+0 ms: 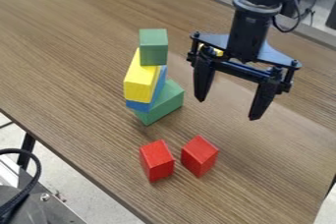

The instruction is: Put the red cube on top of the green cube

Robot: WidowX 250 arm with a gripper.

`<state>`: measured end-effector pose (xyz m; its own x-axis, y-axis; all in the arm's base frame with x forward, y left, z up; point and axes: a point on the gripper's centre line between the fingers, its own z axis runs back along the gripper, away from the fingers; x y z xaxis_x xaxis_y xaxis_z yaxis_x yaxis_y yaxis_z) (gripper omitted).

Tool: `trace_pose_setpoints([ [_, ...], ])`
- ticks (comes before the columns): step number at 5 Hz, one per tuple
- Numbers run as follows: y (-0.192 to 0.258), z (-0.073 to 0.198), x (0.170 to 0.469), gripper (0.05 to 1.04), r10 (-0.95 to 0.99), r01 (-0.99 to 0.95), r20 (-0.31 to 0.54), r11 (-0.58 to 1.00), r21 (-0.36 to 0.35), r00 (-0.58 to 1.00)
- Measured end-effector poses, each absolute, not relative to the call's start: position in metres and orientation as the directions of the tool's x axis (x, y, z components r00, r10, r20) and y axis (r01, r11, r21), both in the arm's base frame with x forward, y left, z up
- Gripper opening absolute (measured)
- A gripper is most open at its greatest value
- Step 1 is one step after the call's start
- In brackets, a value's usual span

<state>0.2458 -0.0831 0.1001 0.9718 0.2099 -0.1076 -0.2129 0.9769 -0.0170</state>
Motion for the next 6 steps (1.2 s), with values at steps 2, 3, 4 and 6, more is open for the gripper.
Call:
trace_pose_setpoints([
  [2,-0.080,0.077,0.237,1.000,0.191,-0.189,-0.204,0.981,0.030,0.960],
  [3,-0.074,0.067,0.225,1.000,0.174,-0.170,-0.254,0.985,0.039,0.951],
  [4,-0.073,0.062,0.222,1.000,0.157,-0.152,-0.273,0.988,0.039,0.949],
  [6,-0.077,0.053,0.216,1.000,0.132,-0.134,-0.304,0.991,0.014,0.944],
])
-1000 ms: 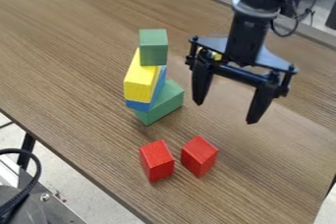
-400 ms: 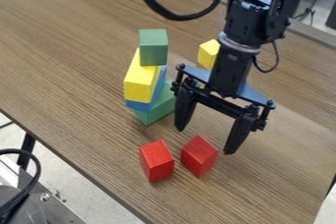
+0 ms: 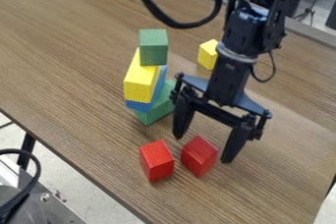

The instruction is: Put the red cube on top of the green cube

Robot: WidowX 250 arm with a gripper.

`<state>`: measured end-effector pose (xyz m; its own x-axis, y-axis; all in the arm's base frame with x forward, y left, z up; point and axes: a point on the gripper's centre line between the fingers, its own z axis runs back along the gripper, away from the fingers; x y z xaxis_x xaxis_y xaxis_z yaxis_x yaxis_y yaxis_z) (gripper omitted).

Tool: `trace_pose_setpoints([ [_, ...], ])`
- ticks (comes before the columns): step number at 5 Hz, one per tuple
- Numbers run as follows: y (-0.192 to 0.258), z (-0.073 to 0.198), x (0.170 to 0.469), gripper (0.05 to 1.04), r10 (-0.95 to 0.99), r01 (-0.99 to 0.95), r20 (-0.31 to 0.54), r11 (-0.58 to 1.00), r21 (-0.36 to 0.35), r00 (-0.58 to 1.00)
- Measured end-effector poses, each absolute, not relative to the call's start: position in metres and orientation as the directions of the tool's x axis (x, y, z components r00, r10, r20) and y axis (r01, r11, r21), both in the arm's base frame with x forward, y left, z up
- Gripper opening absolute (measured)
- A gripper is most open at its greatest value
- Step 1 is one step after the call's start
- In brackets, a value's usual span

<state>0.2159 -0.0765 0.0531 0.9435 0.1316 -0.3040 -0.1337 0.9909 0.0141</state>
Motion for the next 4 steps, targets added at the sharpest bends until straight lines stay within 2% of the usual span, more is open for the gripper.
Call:
trace_pose_setpoints([
  [2,-0.076,0.046,0.222,1.000,0.055,-0.083,-0.296,0.993,-0.082,0.954],
  [4,-0.071,0.031,0.225,1.000,0.055,-0.077,-0.342,0.996,-0.052,0.938],
])
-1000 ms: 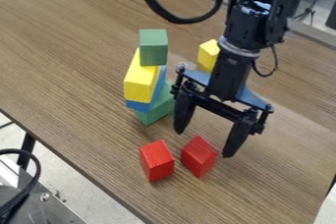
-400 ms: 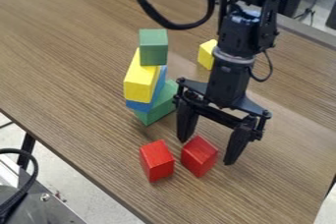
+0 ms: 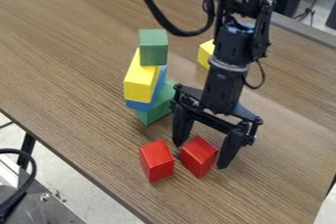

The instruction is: Put the red cube on top of the green cube

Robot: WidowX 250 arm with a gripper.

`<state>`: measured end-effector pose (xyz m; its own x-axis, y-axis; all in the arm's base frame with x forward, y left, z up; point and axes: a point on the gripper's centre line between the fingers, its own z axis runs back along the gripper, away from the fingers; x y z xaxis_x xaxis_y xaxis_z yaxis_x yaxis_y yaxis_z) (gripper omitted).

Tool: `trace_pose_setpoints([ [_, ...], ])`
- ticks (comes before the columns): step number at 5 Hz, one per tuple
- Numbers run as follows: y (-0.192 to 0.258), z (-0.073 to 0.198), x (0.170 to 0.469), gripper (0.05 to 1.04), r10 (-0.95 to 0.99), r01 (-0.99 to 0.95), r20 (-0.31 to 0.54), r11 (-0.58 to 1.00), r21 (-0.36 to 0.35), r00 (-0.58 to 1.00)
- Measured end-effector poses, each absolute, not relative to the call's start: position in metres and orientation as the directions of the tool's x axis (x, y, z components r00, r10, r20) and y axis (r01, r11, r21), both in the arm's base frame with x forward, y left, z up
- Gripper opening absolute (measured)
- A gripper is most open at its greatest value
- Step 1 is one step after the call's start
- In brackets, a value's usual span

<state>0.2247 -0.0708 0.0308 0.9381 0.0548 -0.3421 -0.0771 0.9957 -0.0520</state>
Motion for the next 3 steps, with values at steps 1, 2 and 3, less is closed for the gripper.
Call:
trace_pose_setpoints([
  [1,-0.0698,0.0268,0.2235,0.972,0.059,-0.080,-0.357,0.996,-0.044,0.932],
  [2,-0.0707,0.0257,0.2239,0.698,0.048,-0.075,-0.358,0.995,-0.061,0.932],
  [3,-0.0715,0.0261,0.2239,0.579,0.037,-0.065,-0.357,0.996,-0.067,0.933],
])
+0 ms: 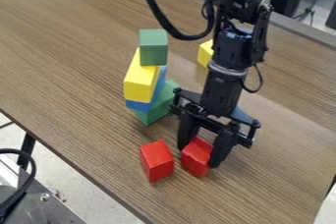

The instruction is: Put the red cube on top of the green cube

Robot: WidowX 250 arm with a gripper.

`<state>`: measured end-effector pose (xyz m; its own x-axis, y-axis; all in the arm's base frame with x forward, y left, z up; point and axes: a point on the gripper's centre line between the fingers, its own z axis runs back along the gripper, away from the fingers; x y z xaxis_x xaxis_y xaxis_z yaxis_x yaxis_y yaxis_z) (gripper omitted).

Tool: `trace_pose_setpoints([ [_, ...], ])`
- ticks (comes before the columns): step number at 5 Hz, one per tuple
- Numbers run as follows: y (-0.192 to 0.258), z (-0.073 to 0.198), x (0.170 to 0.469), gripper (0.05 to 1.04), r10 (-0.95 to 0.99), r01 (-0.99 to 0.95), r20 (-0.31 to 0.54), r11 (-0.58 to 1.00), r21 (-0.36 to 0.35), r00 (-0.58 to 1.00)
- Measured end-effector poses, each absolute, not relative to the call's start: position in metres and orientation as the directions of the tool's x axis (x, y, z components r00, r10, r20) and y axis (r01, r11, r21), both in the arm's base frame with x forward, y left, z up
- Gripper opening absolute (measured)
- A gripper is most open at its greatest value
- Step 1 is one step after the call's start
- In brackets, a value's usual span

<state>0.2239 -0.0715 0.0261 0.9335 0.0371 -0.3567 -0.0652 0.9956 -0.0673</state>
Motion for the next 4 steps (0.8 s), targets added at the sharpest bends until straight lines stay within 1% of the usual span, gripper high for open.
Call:
trace_pose_setpoints([
  [1,-0.079,0.032,0.226,0.579,0.009,-0.053,-0.337,0.991,-0.122,0.941],
  [2,-0.097,0.075,0.253,0.579,-0.008,-0.029,-0.157,0.973,-0.229,0.988],
  [3,-0.102,0.115,0.281,0.579,0.006,-0.004,0.009,0.961,-0.276,1.000],
  [4,-0.092,0.139,0.297,0.579,0.059,-0.040,0.061,0.962,-0.268,0.996],
])
